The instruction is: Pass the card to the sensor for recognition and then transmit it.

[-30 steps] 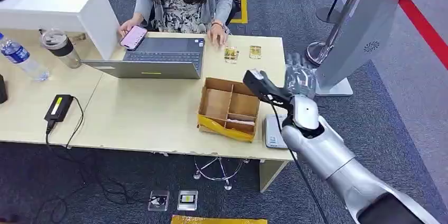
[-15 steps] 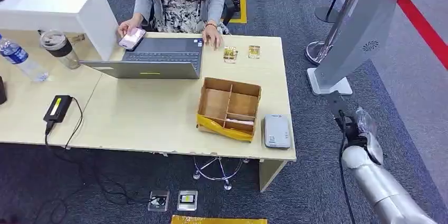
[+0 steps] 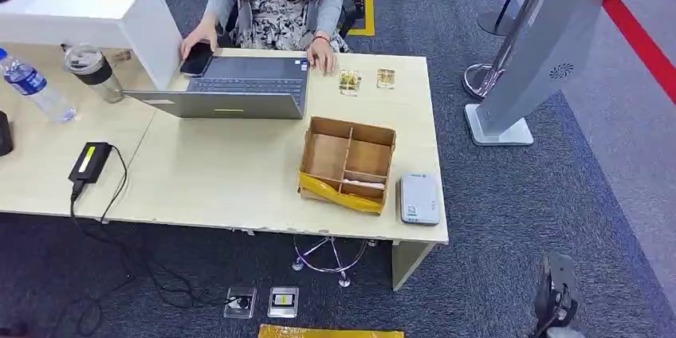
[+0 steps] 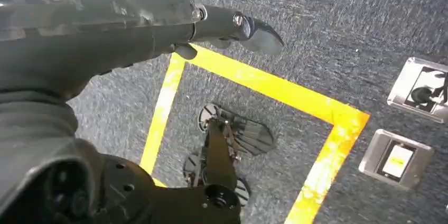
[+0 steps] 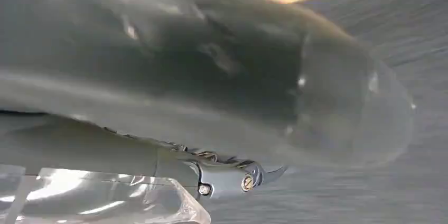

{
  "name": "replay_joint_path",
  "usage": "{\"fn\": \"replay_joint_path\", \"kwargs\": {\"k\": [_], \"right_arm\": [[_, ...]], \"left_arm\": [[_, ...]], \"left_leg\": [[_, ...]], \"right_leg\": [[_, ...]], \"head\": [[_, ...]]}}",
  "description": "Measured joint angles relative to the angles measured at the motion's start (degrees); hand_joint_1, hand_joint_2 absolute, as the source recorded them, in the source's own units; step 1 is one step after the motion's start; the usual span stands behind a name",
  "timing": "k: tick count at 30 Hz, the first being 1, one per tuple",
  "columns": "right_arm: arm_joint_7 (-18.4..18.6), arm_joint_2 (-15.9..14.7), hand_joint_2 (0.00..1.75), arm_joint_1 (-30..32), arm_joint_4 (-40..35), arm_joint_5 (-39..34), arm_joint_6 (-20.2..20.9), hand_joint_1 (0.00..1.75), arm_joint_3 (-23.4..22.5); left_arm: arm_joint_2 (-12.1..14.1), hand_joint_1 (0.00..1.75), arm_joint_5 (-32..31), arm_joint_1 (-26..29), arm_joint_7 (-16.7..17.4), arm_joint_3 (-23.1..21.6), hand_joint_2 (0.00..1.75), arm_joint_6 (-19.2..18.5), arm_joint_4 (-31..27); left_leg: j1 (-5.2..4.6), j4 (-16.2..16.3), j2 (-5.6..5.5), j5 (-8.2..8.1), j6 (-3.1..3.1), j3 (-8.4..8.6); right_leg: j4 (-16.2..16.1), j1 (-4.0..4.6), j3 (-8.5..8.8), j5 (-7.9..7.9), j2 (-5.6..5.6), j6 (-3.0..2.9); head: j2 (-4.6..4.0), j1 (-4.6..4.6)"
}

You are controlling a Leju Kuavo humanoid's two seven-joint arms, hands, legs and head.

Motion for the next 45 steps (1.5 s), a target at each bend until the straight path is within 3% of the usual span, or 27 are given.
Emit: {"fn": "replay_joint_path", "kwargs": {"k": [5, 10, 16, 20, 25, 33, 45], "right_arm": [[2.5, 1.2, 0.00, 4.4, 4.0, -0.8, 0.4, 0.00, -1.5], [0.3, 2.1, 0.00, 5.3, 6.1, -2.3, -1.1, 0.00, -2.7], [-2.3, 3.0, 0.00, 4.4, 6.5, -2.4, 0.8, 0.00, -2.9], [-0.4, 3.5, 0.00, 3.7, 6.7, -2.1, 2.3, 0.00, -2.8], [3.8, 3.5, 0.00, 4.0, 7.4, -3.2, 8.9, 0.00, -2.6], [2.8, 3.3, 0.00, 5.5, 8.5, -3.5, 7.5, 0.00, -2.5], [2.6, 3.0, 0.00, 5.9, 9.2, -1.7, 5.5, 0.00, -1.2]], "left_arm": [[0.0, 0.00, -0.2, 0.0, 0.0, 0.9, 0.00, -1.8, 0.0], [0.0, 0.00, 0.0, 0.0, 1.1, 1.2, 0.00, -3.4, 0.0], [0.0, 0.00, 0.6, 0.0, 1.3, 1.6, 0.00, -2.9, 0.0], [0.0, 0.00, -0.5, 0.0, 1.4, 1.6, 0.00, -2.0, 0.0], [0.0, 0.00, -2.3, 0.0, 1.9, 1.6, 0.00, -2.9, 0.0], [-0.3, 0.00, -1.4, 0.0, 4.2, 1.6, 0.00, -9.4, 0.0], [-0.6, 0.00, -3.1, 0.0, 4.3, 1.4, 0.00, -8.4, 0.0]], "left_leg": [[0.00, 0.0, 0.09, -0.01, -0.01, -0.01], [0.00, 0.0, 0.25, -0.01, -0.01, 0.03], [0.00, 0.0, 0.25, 0.01, 0.00, 0.06], [0.00, 0.0, 0.25, 0.01, 0.00, 0.06], [-0.01, 0.0, 0.25, 0.00, 0.00, 0.06], [-0.01, 0.0, 0.25, 0.00, 0.00, 0.05], [-0.01, 0.0, 0.25, 0.00, 0.00, 0.06]], "right_leg": [[0.0, 0.00, -0.02, 0.00, 0.04, 0.00], [0.0, 0.00, -0.01, 0.02, 0.20, 0.01], [0.0, 0.00, 0.00, 0.05, 0.26, 0.02], [0.0, 0.00, 0.00, 0.05, 0.25, 0.02], [0.0, -0.01, -0.02, 0.04, 0.27, 0.01], [0.0, -0.01, -0.02, 0.04, 0.27, 0.02], [0.0, -0.01, -0.02, 0.05, 0.28, 0.02]], "head": [[0.00, -0.02], [0.00, 0.00], [0.00, 0.00], [0.00, 0.00], [0.00, -0.02], [0.00, 0.00], [0.00, 0.00]]}}
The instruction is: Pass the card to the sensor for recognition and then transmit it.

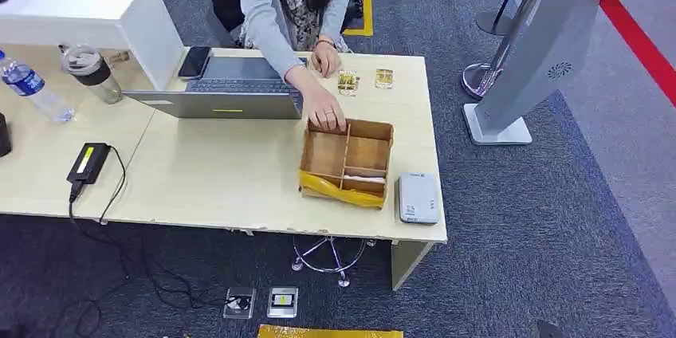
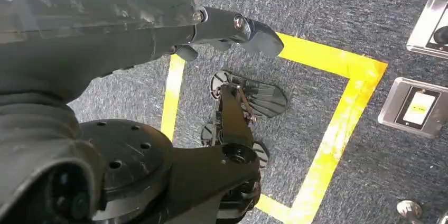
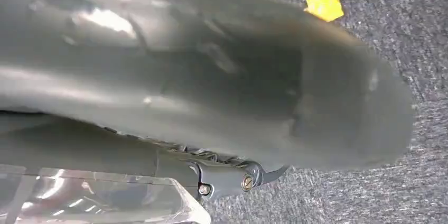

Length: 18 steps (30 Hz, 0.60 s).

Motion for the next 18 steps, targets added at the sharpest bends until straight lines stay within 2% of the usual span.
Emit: {"fn": "replay_joint_path", "kwargs": {"k": [8, 12, 18], "right_arm": [[0.0, -0.2, 0.00, 0.3, 0.4, 0.3, -0.5, 0.00, 1.2], [1.5, -0.5, 0.00, 0.5, 0.7, 1.1, -0.7, 0.00, 1.4], [1.9, -0.8, 0.00, 0.8, 1.0, 1.4, -0.6, 0.00, 2.3]], "left_arm": [[0.0, 0.00, -0.7, 0.0, 0.2, 0.0, 0.00, 0.0, 0.0], [0.0, 0.00, -1.2, 0.0, 2.7, -0.1, 0.00, -0.3, 0.0], [0.0, 0.00, -1.5, -0.1, 3.8, -0.3, 0.00, -0.6, 0.0]], "left_leg": [[0.00, 0.0, 0.00, 0.00, 0.00, 0.00], [0.00, 0.0, 0.00, 0.00, 0.00, 0.00], [0.00, 0.0, 0.01, 0.00, 0.00, 0.00]], "right_leg": [[0.0, 0.00, 0.00, 0.00, 0.00, 0.00], [0.0, 0.00, 0.00, 0.00, 0.00, 0.00], [0.0, 0.00, 0.00, 0.00, 0.01, 0.00]], "head": [[0.00, 0.02], [0.00, 0.02], [0.00, -0.02]]}}
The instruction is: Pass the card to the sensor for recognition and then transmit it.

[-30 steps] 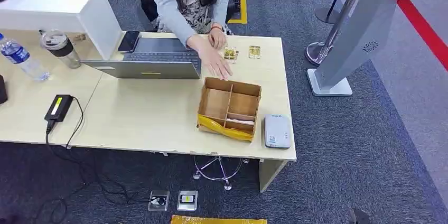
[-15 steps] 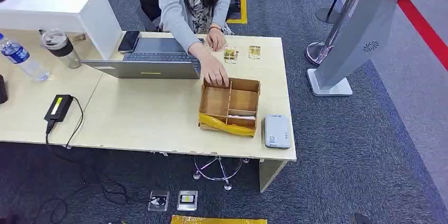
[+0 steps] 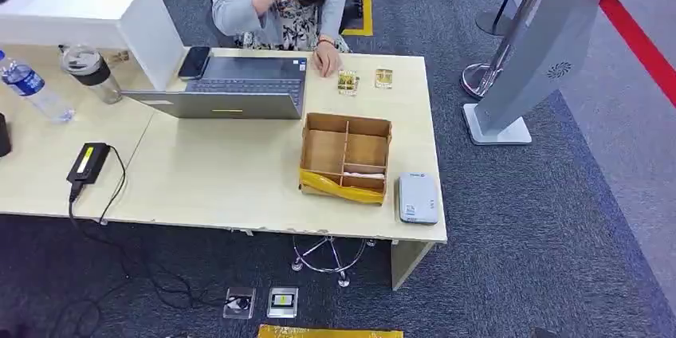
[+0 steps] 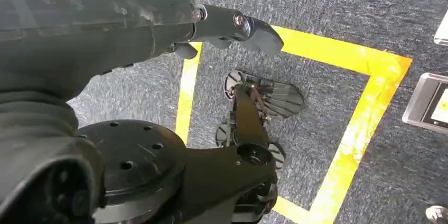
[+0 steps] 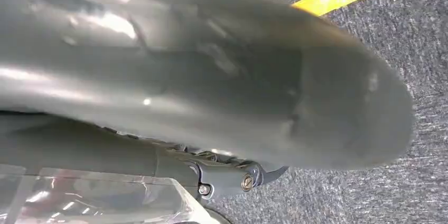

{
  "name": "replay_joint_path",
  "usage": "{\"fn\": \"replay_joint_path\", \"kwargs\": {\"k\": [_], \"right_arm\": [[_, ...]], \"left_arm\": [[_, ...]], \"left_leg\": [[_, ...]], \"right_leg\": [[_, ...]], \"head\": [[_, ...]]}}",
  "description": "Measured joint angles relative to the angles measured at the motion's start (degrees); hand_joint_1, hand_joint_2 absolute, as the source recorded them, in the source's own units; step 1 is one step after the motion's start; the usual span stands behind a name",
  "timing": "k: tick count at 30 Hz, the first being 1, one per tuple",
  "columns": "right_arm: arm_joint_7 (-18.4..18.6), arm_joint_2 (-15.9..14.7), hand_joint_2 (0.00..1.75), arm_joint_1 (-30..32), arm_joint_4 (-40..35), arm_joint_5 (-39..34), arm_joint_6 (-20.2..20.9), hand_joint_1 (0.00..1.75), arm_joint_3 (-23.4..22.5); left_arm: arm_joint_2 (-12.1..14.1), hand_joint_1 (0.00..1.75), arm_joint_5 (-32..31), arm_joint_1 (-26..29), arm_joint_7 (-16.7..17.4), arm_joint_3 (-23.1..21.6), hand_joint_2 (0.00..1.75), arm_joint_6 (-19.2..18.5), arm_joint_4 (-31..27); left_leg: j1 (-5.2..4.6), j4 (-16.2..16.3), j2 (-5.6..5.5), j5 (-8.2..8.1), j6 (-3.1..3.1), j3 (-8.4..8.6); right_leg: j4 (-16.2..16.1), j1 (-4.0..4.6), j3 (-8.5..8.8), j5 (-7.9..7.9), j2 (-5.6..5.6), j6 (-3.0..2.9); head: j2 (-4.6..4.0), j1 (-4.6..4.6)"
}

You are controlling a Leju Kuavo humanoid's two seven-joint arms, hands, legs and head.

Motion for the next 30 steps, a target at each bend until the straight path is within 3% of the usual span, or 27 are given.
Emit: {"fn": "replay_joint_path", "kwargs": {"k": [23, 24, 25, 26, 27, 30], "right_arm": [[0.5, 0.0, 0.00, 0.0, 0.5, 4.1, -0.7, 0.00, 3.8], [0.5, 0.0, 0.00, 0.0, 0.5, 4.1, -0.9, 0.00, 4.0], [0.5, 0.0, 0.00, 0.0, 0.5, 4.1, -0.9, 0.00, 4.2], [0.5, 0.0, 0.00, 0.0, 0.5, 4.1, -0.9, 1.57, 4.3], [0.5, 0.1, 0.00, 0.0, 0.5, 4.3, -0.9, 1.75, 4.4], [0.4, 0.2, 0.00, 0.0, 0.5, 4.8, -1.0, 1.75, 4.7]], "left_arm": [[0.0, 0.00, 0.3, -0.1, 0.3, -0.2, 0.00, 0.7, 0.5], [0.0, 1.75, 0.3, -0.1, 0.3, -0.2, 0.00, 0.7, 0.5], [0.0, 1.75, 0.4, -0.1, 0.3, -0.2, 0.00, 0.7, 0.5], [0.0, 1.75, 0.4, -0.1, 0.3, -0.2, 0.00, 0.6, 0.5], [0.0, 1.75, 0.4, -0.1, 0.3, -0.2, 0.00, 0.5, 0.6], [0.0, 1.75, 0.0, -0.1, 0.3, -0.2, 0.00, 0.8, 0.6]], "left_leg": [[0.00, 0.0, 0.00, 0.00, 0.00, 0.00], [0.00, 0.0, 0.00, 0.00, 0.00, 0.00], [0.00, 0.0, 0.00, 0.00, 0.00, 0.00], [0.00, 0.0, 0.00, 0.00, 0.00, 0.00], [0.00, 0.0, 0.00, 0.00, 0.00, 0.00], [0.00, 0.0, 0.00, 0.00, 0.00, 0.00]], "right_leg": [[0.0, 0.00, 0.01, 0.00, 0.00, 0.00], [0.0, 0.00, 0.01, 0.00, 0.00, 0.00], [0.0, 0.00, 0.01, 0.00, 0.00, 0.00], [0.0, 0.00, 0.01, 0.00, 0.00, 0.00], [0.0, 0.00, 0.01, 0.00, 0.00, 0.00], [0.0, 0.00, 0.01, 0.00, 0.00, 0.00]], "head": [[0.00, 0.02], [0.00, 0.02], [0.00, 0.02], [0.00, 0.02], [0.00, 0.00], [0.00, 0.02]]}}
